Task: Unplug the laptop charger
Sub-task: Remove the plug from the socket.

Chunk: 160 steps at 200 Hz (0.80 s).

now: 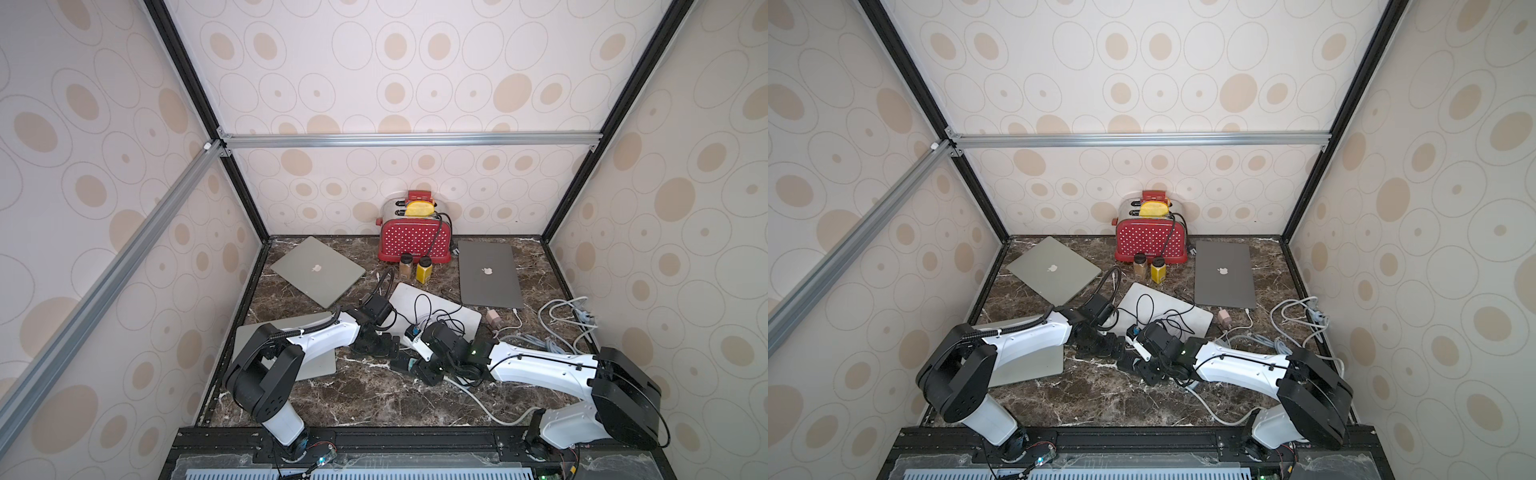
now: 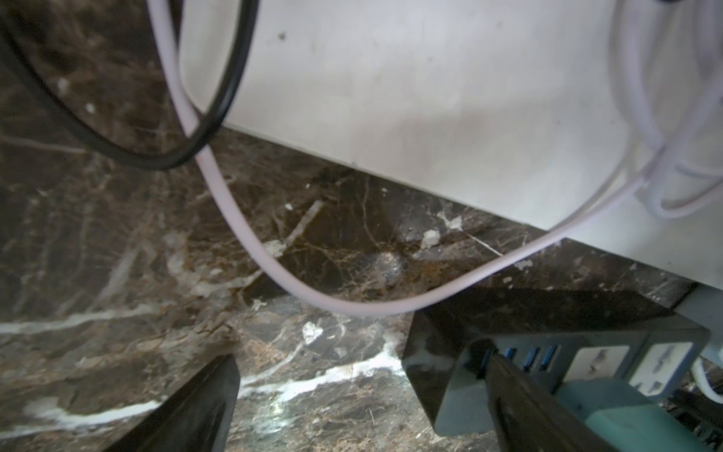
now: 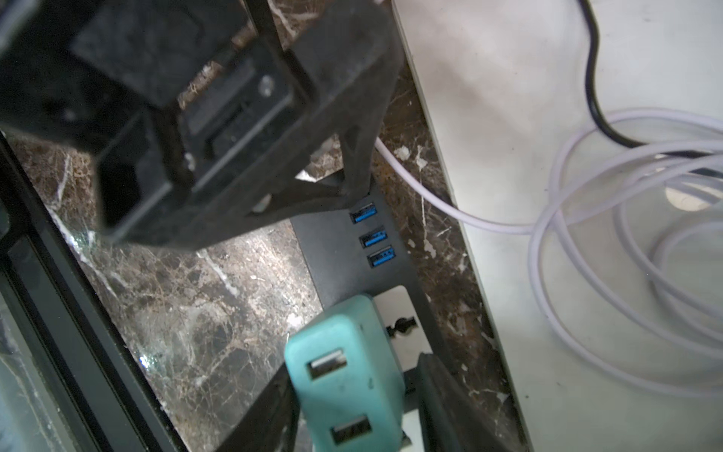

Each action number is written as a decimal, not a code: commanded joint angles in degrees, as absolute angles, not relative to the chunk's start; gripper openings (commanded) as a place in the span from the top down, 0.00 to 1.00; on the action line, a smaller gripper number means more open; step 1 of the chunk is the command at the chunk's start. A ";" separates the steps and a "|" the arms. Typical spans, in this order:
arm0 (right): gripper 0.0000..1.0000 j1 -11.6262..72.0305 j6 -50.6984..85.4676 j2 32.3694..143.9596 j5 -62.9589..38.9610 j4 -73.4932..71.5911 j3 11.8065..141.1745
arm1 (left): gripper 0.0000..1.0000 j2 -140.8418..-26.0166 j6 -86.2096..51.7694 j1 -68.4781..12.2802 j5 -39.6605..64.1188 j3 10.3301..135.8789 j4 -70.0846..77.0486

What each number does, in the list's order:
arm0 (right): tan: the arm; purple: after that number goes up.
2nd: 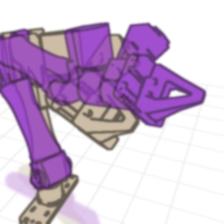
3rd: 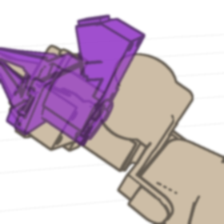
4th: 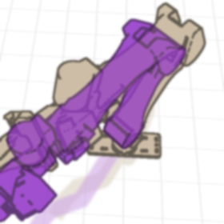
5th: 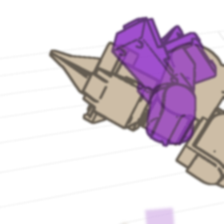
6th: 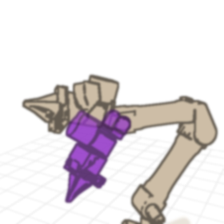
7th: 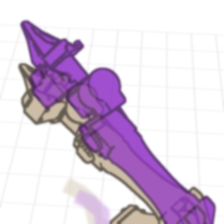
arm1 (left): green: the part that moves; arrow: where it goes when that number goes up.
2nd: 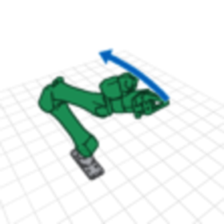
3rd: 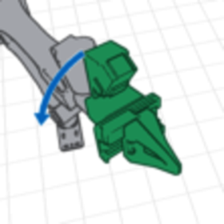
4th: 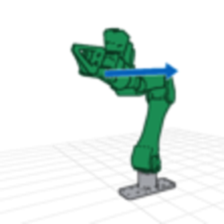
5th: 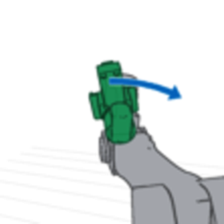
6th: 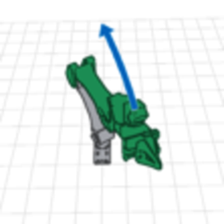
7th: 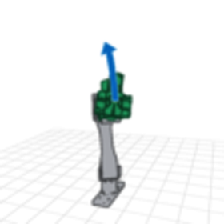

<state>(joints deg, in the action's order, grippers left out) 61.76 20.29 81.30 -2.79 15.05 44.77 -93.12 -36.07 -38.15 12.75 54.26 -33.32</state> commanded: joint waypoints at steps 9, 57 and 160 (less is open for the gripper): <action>0.61 62.43 18.45 79.08 -1.90 16.36 44.12 | 0.01 -95.79 -36.54 -39.11 10.86 53.39 -40.24; 0.71 62.62 16.61 78.50 -1.41 13.63 42.11 | 0.01 -97.01 -36.96 -39.12 10.51 53.96 -41.64; 0.93 66.22 13.47 71.80 7.95 3.80 35.01 | 0.01 -101.03 -37.31 -39.12 11.32 57.83 -46.29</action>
